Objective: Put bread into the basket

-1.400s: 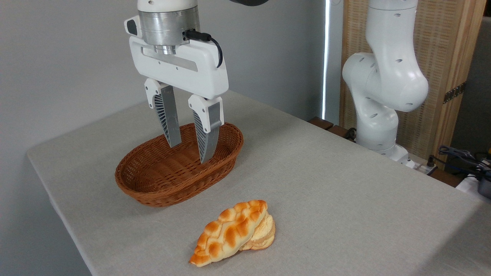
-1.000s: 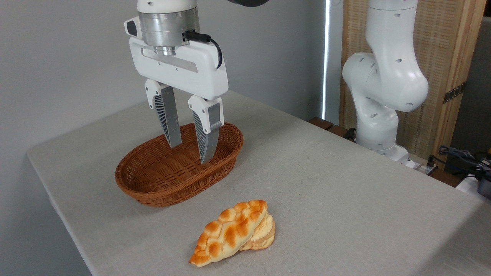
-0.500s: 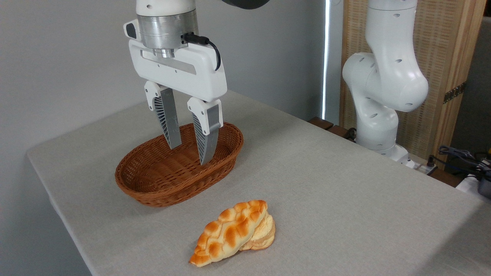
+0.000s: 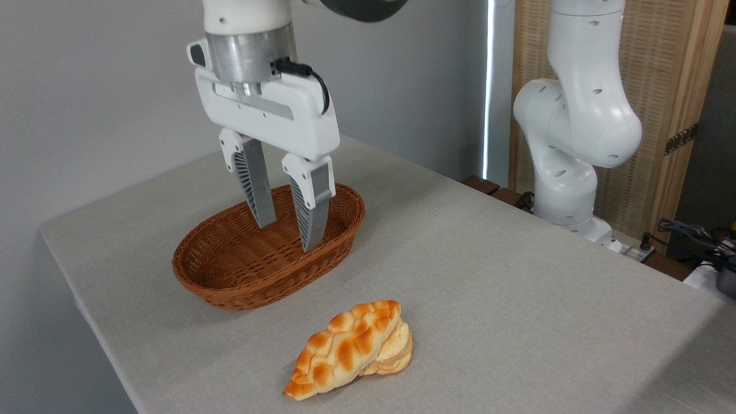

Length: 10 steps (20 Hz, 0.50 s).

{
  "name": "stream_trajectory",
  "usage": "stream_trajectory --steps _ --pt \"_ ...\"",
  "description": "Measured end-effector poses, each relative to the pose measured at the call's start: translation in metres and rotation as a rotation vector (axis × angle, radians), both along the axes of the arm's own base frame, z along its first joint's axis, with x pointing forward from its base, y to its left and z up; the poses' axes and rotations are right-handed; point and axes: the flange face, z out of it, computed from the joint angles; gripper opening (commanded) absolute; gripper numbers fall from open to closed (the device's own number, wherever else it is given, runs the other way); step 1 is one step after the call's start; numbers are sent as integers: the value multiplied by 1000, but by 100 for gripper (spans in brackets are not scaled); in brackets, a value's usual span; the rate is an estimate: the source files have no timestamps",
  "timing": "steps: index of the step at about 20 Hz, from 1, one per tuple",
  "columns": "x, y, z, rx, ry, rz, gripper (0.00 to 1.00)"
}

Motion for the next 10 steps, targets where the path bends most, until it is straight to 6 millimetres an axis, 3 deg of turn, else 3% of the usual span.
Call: stream_trajectory --steps 3,7,10 --pt "0 9 -13 5 22 -36 100" --pt "-2 51 -35 11 55 -159 100" --pt "2 70 -60 16 84 -263 100"
